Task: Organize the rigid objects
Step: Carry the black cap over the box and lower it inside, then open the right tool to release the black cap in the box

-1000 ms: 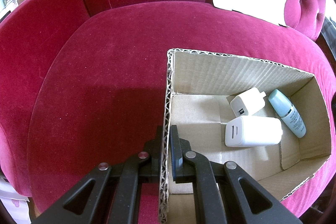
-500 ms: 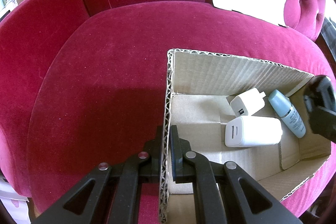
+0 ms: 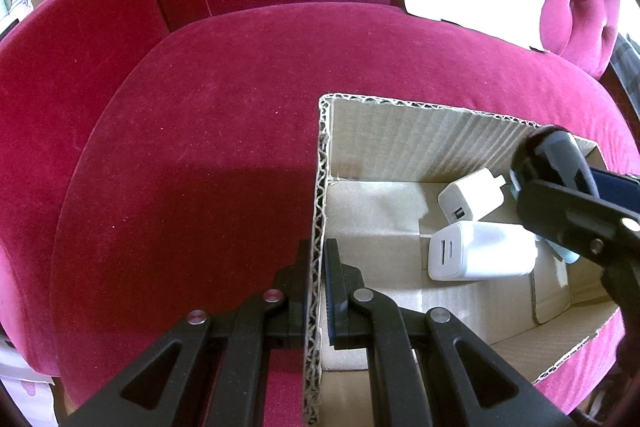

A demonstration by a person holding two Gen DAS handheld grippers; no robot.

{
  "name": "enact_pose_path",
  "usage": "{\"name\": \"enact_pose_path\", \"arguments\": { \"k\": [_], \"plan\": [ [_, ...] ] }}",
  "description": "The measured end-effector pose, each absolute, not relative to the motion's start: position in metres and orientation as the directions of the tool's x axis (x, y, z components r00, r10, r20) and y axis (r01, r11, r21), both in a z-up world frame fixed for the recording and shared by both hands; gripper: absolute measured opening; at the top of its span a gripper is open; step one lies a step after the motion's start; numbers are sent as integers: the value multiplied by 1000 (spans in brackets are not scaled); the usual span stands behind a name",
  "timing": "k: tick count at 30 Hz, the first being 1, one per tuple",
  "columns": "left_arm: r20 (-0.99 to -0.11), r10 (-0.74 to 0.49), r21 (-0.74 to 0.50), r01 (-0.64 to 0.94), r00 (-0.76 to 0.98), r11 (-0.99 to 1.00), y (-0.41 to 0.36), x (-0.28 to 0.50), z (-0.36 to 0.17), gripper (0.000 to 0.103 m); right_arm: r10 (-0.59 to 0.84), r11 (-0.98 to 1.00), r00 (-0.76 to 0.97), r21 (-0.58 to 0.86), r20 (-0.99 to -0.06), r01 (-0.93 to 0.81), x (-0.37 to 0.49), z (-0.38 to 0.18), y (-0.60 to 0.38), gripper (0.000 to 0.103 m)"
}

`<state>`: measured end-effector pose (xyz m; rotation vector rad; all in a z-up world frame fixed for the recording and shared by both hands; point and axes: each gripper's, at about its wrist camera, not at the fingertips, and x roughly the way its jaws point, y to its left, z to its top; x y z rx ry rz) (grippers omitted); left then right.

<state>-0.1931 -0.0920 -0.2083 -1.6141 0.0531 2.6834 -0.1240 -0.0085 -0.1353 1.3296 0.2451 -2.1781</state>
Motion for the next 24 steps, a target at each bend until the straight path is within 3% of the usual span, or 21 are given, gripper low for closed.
{"name": "enact_pose_path", "arguments": {
  "k": [7, 12, 16, 20, 24],
  "plan": [
    [-883, -8, 23, -26, -470, -999, -89, -194, -209, 5, -376, -825, -344, 142, -860, 547, -127, -137, -10, 42],
    [-882, -9, 24, -25, -471, -999, -85, -194, -211, 5, -348, -843, -379, 109, -858, 526, -127, -135, -7, 80],
    [-882, -9, 24, -24, -472, -999, -84, -195, -211, 5, -323, -858, -399, 87, -858, 507, -129, -132, -2, 87],
    [-882, -11, 25, -24, -471, -999, -84, -195, -212, 5, -320, -862, -412, 82, -853, 500, -129, -129, 1, 102],
    [-882, -11, 25, -25, -472, -999, -84, -193, -211, 5, -316, -861, -414, 75, -853, 503, -127, -127, 2, 103]
  ]
}}
